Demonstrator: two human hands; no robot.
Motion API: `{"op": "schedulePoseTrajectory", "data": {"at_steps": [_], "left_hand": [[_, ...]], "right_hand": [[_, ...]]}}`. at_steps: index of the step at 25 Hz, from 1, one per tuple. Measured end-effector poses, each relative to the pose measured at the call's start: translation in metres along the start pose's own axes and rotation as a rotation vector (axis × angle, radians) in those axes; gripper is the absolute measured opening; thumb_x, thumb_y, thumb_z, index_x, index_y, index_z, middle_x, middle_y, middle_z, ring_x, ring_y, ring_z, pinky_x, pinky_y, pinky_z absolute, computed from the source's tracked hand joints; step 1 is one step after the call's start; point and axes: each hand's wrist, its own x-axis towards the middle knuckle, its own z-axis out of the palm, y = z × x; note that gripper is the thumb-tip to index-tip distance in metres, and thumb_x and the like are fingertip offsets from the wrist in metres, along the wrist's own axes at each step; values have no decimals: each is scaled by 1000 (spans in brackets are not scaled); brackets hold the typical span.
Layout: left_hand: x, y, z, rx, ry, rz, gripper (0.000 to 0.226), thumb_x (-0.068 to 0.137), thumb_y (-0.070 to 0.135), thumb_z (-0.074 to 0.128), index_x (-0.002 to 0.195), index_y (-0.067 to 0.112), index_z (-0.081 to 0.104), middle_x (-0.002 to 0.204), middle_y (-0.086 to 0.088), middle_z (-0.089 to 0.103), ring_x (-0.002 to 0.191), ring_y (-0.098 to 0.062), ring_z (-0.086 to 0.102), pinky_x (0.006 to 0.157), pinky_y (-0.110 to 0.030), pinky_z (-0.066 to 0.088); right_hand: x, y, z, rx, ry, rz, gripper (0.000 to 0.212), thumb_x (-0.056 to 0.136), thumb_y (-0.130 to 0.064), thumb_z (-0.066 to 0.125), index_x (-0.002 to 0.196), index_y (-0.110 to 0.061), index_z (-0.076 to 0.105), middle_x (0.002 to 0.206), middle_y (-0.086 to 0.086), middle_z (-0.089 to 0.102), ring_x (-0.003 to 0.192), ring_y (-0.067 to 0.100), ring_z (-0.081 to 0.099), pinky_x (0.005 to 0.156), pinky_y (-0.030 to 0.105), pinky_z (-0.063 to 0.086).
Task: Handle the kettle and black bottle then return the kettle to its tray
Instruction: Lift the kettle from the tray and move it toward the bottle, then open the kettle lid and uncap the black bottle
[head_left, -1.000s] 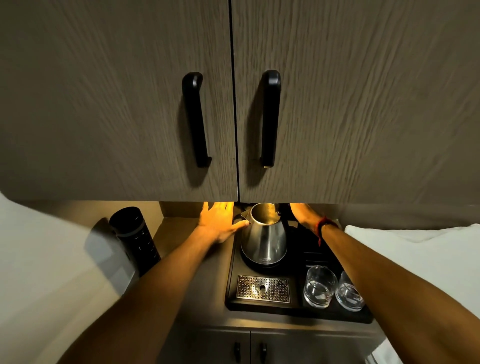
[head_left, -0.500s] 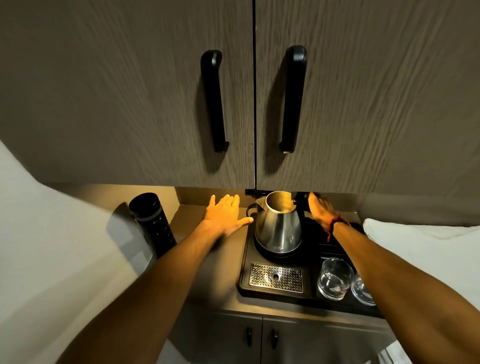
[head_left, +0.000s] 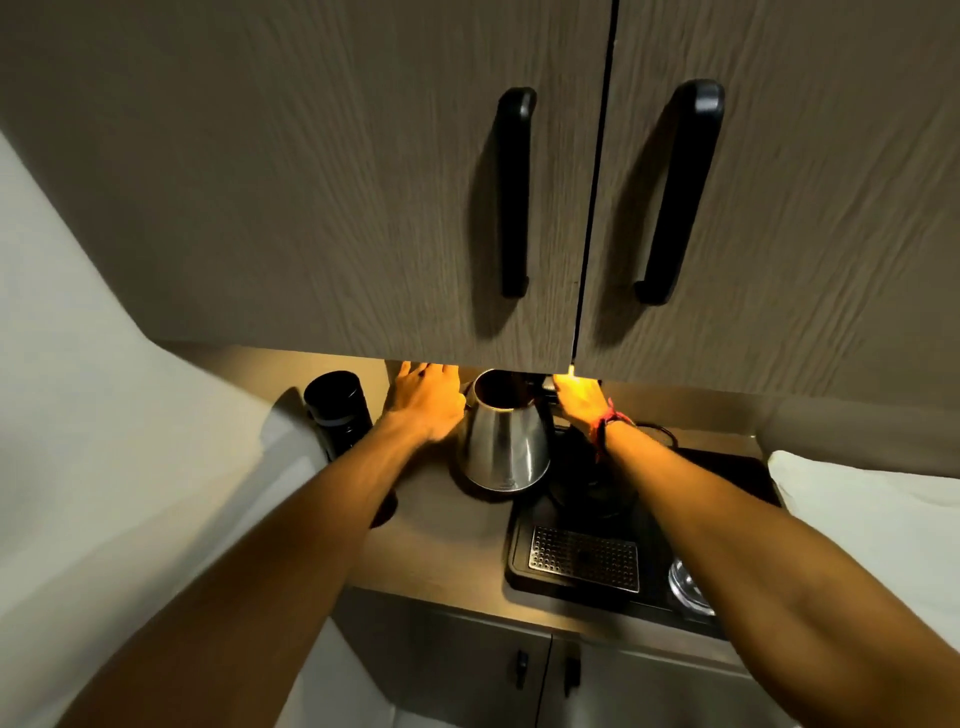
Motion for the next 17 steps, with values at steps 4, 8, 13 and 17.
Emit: {"op": "schedulePoseTrajectory", "data": {"at_steps": [4, 8, 13, 17], "left_hand": [[-3, -33, 0, 63, 47, -50, 35, 91, 23, 52, 122, 7, 57, 128, -17, 62, 121, -34, 53, 108, -44, 34], [-8, -59, 4, 87, 70, -65, 43, 89, 25, 54, 128, 6, 52, 135, -17, 57, 128, -34, 48, 112, -45, 30], [-10, -86, -3, 48, 114, -149, 24, 86, 29, 51, 101, 13, 60, 114, -15, 67, 103, -34, 59, 98, -51, 41], [-5, -107, -7, -69, -45, -219, 56, 83, 51, 59, 127, 16, 53, 137, -14, 55, 122, -36, 50, 107, -56, 37]], "right_hand": [[18, -33, 35, 297, 286, -300, 21, 96, -4, 38, 88, -9, 56, 74, 20, 48, 67, 18, 24, 60, 30, 43], [36, -58, 54, 164, 302, -493, 27, 102, -15, 34, 75, -13, 38, 81, 11, 41, 70, 24, 37, 65, 34, 35], [51, -84, 70, 0, 319, -549, 37, 103, -23, 29, 126, -5, 52, 111, 27, 57, 104, 41, 56, 91, 44, 42], [56, -80, 70, -142, 335, -598, 36, 100, -23, 37, 128, -3, 47, 120, 24, 55, 111, 39, 53, 97, 46, 41]]}}
